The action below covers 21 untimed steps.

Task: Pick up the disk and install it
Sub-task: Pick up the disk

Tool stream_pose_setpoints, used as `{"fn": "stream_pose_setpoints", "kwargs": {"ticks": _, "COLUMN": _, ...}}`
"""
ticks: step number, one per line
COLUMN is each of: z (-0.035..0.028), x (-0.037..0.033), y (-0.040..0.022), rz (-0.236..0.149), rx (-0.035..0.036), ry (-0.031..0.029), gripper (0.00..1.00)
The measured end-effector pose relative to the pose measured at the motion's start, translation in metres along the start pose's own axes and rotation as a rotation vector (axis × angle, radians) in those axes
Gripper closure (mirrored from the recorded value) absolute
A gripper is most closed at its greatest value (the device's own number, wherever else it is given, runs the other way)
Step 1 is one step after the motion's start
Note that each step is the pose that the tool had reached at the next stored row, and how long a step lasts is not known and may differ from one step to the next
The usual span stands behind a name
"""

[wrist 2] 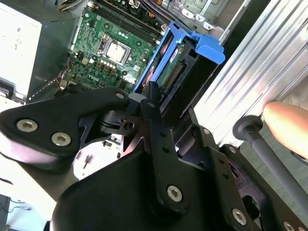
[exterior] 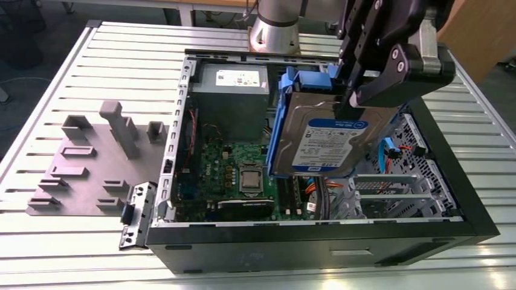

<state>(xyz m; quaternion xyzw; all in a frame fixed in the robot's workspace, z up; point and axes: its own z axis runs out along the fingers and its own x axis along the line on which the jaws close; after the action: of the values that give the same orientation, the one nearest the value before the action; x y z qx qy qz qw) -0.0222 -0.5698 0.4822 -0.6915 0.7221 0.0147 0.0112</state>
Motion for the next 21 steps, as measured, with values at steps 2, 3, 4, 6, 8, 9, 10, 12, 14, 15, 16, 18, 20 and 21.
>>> {"fn": "stream_pose_setpoints", "kwargs": {"ticks": 2, "z": 0.0, "x": -0.0001, "y": -0.0011, "rz": 0.0, "rx": 0.0, "ry": 0.0, "gripper": 0.65}}
{"fn": "stream_pose_setpoints", "kwargs": {"ticks": 3, "z": 0.0, "x": -0.0001, "y": -0.0017, "rz": 0.0, "rx": 0.0, "ry": 0.0, "gripper": 0.65}}
{"fn": "stream_pose_setpoints", "kwargs": {"ticks": 4, "z": 0.0, "x": -0.0001, "y": -0.0022, "rz": 0.0, "rx": 0.0, "ry": 0.0, "gripper": 0.65}}
{"fn": "stream_pose_setpoints", "kwargs": {"ticks": 6, "z": 0.0, "x": -0.0001, "y": -0.003, "rz": 0.0, "rx": 0.0, "ry": 0.0, "gripper": 0.65}}
{"fn": "stream_pose_setpoints", "kwargs": {"ticks": 8, "z": 0.0, "x": -0.0002, "y": -0.0034, "rz": 0.0, "rx": 0.0, "ry": 0.0, "gripper": 0.65}}
{"fn": "stream_pose_setpoints", "kwargs": {"ticks": 9, "z": 0.0, "x": -0.0002, "y": -0.0036, "rz": 0.0, "rx": 0.0, "ry": 0.0, "gripper": 0.65}}
{"fn": "stream_pose_setpoints", "kwargs": {"ticks": 10, "z": 0.0, "x": -0.0002, "y": -0.0036, "rz": 0.0, "rx": 0.0, "ry": 0.0, "gripper": 0.65}}
{"fn": "stream_pose_setpoints", "kwargs": {"ticks": 12, "z": 0.0, "x": -0.0002, "y": -0.0037, "rz": 0.0, "rx": 0.0, "ry": 0.0, "gripper": 0.65}}
{"fn": "stream_pose_setpoints", "kwargs": {"ticks": 14, "z": 0.0, "x": -0.0002, "y": -0.004, "rz": 0.0, "rx": 0.0, "ry": 0.0, "gripper": 0.65}}
{"fn": "stream_pose_setpoints", "kwargs": {"ticks": 15, "z": 0.0, "x": -0.0002, "y": -0.0044, "rz": 0.0, "rx": 0.0, "ry": -0.0001, "gripper": 0.65}}
{"fn": "stream_pose_setpoints", "kwargs": {"ticks": 16, "z": 0.0, "x": -0.0002, "y": -0.0049, "rz": 0.0, "rx": 0.0, "ry": -0.0001, "gripper": 0.65}}
{"fn": "stream_pose_setpoints", "kwargs": {"ticks": 18, "z": 0.0, "x": -0.0003, "y": -0.0063, "rz": 0.0, "rx": 0.0, "ry": 0.0001, "gripper": 0.65}}
{"fn": "stream_pose_setpoints", "kwargs": {"ticks": 20, "z": 0.0001, "x": -0.0004, "y": -0.008, "rz": 0.0, "rx": 0.0, "ry": -0.0001, "gripper": 0.65}}
{"fn": "stream_pose_setpoints", "kwargs": {"ticks": 21, "z": 0.0001, "x": -0.0004, "y": -0.009, "rz": 0.0, "rx": 0.0, "ry": 0.0, "gripper": 0.65}}
